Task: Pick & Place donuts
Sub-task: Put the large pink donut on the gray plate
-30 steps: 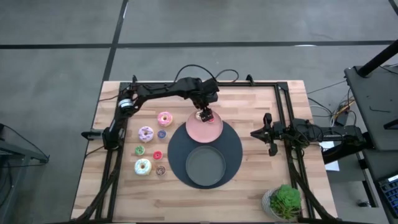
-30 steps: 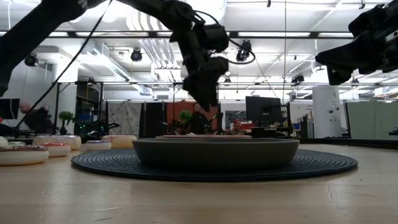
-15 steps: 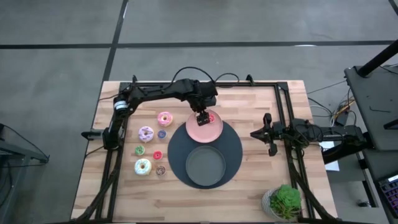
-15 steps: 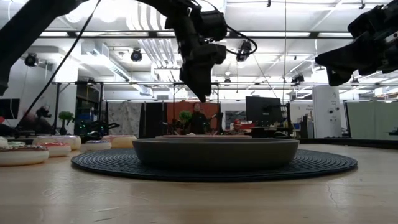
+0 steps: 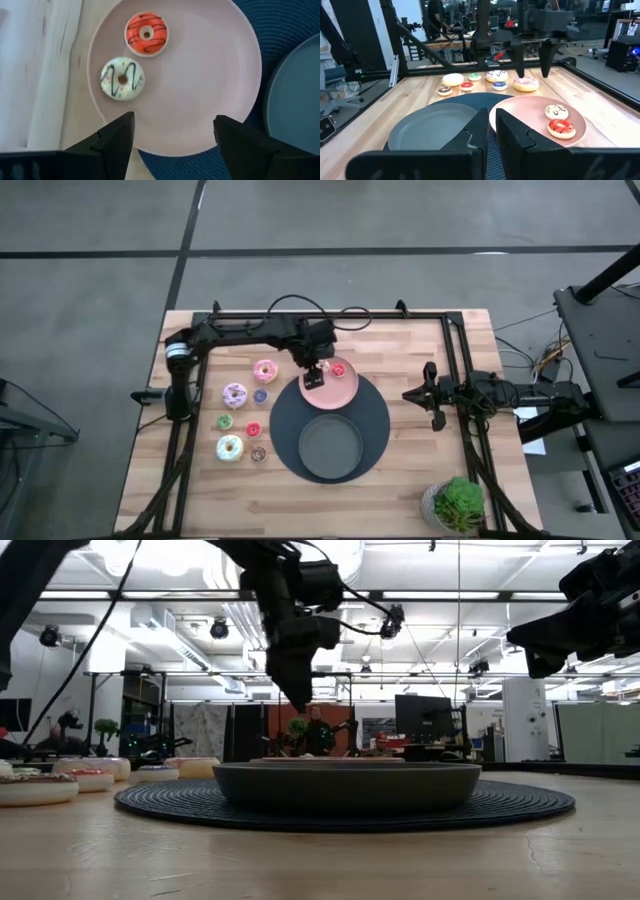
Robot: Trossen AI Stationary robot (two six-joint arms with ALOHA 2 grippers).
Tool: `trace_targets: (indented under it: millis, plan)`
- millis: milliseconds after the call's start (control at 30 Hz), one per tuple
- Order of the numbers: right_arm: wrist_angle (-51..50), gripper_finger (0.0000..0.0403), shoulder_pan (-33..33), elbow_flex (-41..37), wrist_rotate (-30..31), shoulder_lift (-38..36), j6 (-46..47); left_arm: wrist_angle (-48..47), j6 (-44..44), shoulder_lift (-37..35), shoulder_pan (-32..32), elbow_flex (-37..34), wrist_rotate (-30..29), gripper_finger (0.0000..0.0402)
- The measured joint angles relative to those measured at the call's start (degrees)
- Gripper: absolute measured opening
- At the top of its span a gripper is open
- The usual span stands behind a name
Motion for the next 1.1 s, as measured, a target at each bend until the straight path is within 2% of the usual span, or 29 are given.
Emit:
trace_targets:
  millis: [300,500,633,767,1100]
  plan:
    - [-0.02,0.0029,0.00,0.00,-0.05,-0.04,0.00,4.21,-5.05,-10.85,0.39,-15.93,-1.89,0.0243]
    - [0.06,0.0029,-0.02,0.00,0.05,0.12,0.01,1.98,-13.98,-16.30,1.96,-22.58,-3.05,0.0243]
    - [0.06,0.0029,-0.01,0.01,0.02,0.11,0.00,-3.14,-21.46,-17.01,3.62,-23.03,-3.52,0.0243]
    - [0.02,0.0029,-0.02,0.00,0.02,0.02,0.00,-5.06,-25.33,-17.09,5.64,-23.05,-3.94,0.0243]
    - [0.02,0.0029,-0.02,0.00,0.02,0.02,0.00,-4.95,-25.73,-15.33,8.41,-23.02,-3.94,0.0243]
